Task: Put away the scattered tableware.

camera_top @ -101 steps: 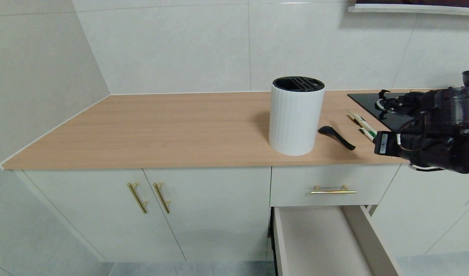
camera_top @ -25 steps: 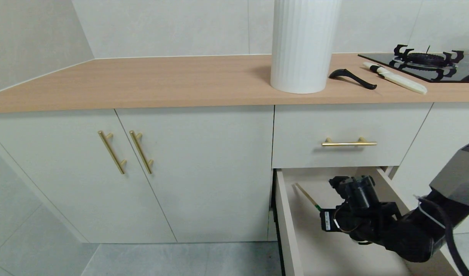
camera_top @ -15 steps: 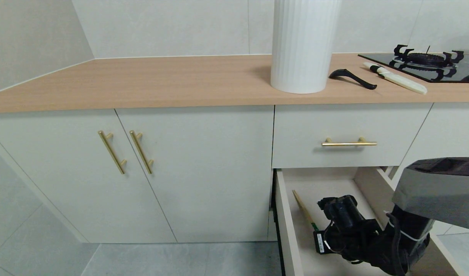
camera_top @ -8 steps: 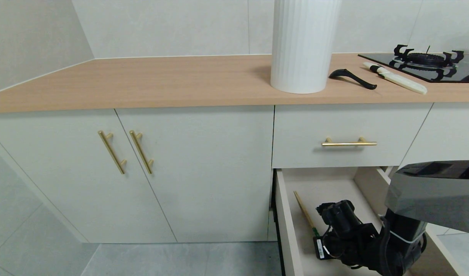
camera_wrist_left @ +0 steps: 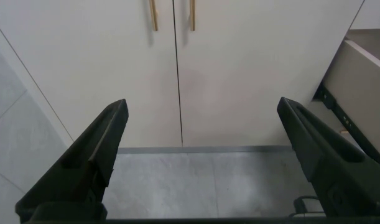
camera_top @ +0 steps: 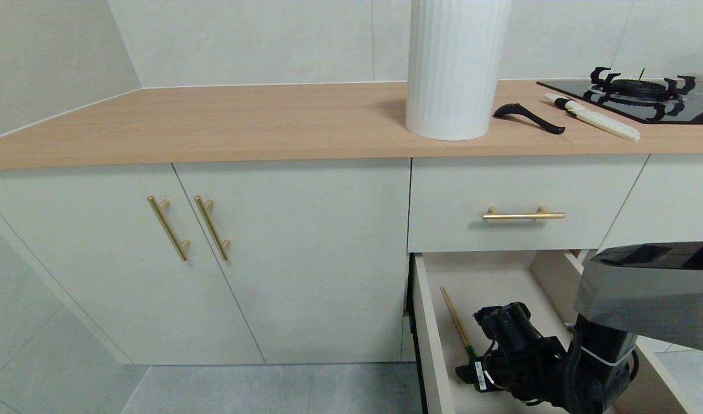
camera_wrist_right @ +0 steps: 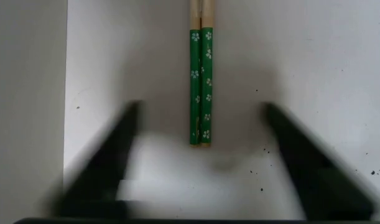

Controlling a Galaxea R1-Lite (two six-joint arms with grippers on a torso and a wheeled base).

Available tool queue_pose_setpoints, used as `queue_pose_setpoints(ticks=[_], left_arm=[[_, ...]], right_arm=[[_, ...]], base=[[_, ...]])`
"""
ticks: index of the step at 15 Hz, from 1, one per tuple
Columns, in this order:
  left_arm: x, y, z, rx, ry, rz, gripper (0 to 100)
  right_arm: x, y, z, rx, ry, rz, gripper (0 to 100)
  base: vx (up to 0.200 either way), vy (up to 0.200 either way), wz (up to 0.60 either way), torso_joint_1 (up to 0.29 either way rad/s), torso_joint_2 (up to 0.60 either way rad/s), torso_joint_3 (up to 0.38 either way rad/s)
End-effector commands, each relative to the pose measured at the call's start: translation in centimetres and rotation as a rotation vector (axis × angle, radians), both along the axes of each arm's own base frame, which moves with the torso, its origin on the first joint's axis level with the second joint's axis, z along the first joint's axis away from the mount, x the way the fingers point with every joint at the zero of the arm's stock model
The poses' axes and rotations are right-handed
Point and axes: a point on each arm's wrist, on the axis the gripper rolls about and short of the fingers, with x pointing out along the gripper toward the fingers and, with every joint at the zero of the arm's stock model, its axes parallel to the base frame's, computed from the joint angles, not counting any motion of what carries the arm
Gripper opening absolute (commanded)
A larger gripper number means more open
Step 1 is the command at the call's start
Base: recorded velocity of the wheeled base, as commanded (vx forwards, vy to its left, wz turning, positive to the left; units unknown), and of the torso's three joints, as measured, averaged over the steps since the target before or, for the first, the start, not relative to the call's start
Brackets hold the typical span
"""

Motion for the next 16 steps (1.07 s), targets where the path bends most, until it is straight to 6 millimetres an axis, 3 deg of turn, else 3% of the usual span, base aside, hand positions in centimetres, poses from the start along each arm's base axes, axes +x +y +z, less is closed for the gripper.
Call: queue_pose_setpoints(ticks=[1,5,11,16], left_arm=[[0.0,0.0,0.0,0.0,0.0,0.0,100],[0.0,0.0,0.0,0.0,0.0,0.0,100],[0.0,0.0,0.0,0.0,0.0,0.0,100],[0.0,0.0,0.0,0.0,0.0,0.0,100]], right_arm=[[0.0,0.0,0.0,0.0,-0.001,0.0,100],[-0.1,0.0,1.0,0.006,-0.02,-0.001,100],[-0.8,-0.7,8.2,0.061,-0.163,-0.025,100],[-1.9,-2.6,13.7,0.047,-0.347,-0.062,100]], base=[[0.0,0.0,0.0,0.0,0.0,0.0],[0.0,0.0,0.0,0.0,0.0,0.0],[0.0,0.0,0.0,0.0,0.0,0.0],[0.0,0.0,0.0,0.0,0.0,0.0]])
